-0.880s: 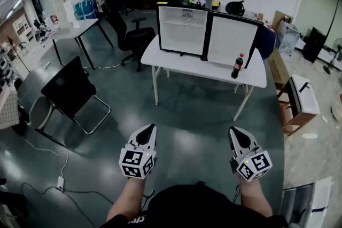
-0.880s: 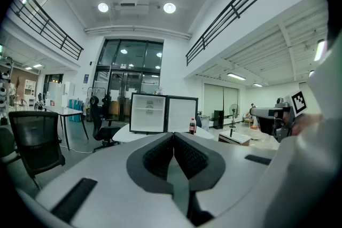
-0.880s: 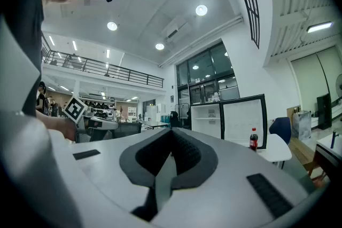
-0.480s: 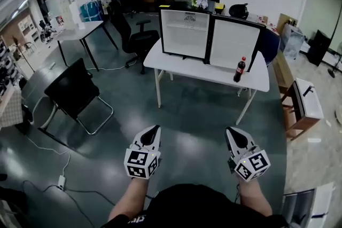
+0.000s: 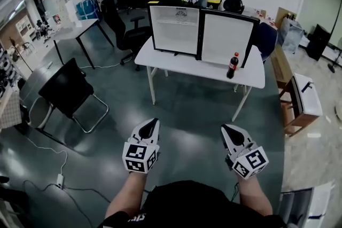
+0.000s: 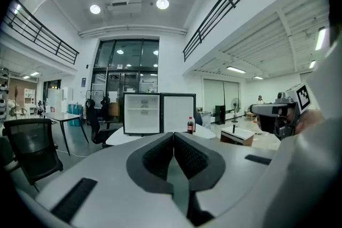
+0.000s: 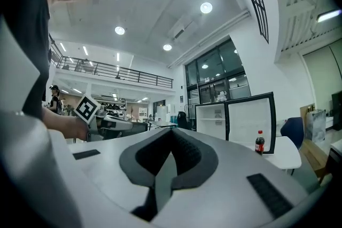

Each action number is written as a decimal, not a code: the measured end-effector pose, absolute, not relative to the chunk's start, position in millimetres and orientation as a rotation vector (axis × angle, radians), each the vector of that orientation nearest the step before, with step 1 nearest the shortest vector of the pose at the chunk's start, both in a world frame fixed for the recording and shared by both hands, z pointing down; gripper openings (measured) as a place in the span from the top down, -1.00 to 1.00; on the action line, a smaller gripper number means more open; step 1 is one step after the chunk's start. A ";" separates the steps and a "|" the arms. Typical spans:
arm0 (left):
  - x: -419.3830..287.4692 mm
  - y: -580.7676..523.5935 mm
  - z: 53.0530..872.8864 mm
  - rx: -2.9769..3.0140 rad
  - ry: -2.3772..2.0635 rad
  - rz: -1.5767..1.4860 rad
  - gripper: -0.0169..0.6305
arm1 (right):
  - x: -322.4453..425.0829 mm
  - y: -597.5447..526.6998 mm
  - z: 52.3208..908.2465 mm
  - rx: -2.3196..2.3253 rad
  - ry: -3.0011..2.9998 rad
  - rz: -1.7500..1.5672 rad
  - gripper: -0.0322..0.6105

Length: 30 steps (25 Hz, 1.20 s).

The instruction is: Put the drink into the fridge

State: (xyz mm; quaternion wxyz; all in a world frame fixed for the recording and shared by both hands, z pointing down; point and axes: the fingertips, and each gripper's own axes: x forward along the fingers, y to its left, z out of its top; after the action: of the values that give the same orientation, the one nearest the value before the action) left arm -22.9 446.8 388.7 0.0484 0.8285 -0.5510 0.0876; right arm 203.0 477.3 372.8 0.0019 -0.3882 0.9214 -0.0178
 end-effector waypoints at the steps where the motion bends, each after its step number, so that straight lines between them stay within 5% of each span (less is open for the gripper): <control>1: -13.1 441.9 387.2 2.529 -1.671 0.255 0.89 | 211.3 472.7 372.8 -1.219 2.882 -0.062 0.86; 14: 77.6 385.0 414.6 2.555 -1.548 0.320 0.89 | 291.0 425.1 411.3 -1.320 2.830 -0.212 0.72; 30: 120.4 147.5 425.4 2.734 -1.310 0.365 0.89 | 338.7 210.0 437.5 -1.680 2.706 -0.292 0.56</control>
State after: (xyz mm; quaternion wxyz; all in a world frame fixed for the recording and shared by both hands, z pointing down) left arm 120.4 147.5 425.4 0.0439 0.8945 -0.4286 0.1193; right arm 338.7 210.0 437.5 -0.0285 -0.5250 0.8457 -0.0911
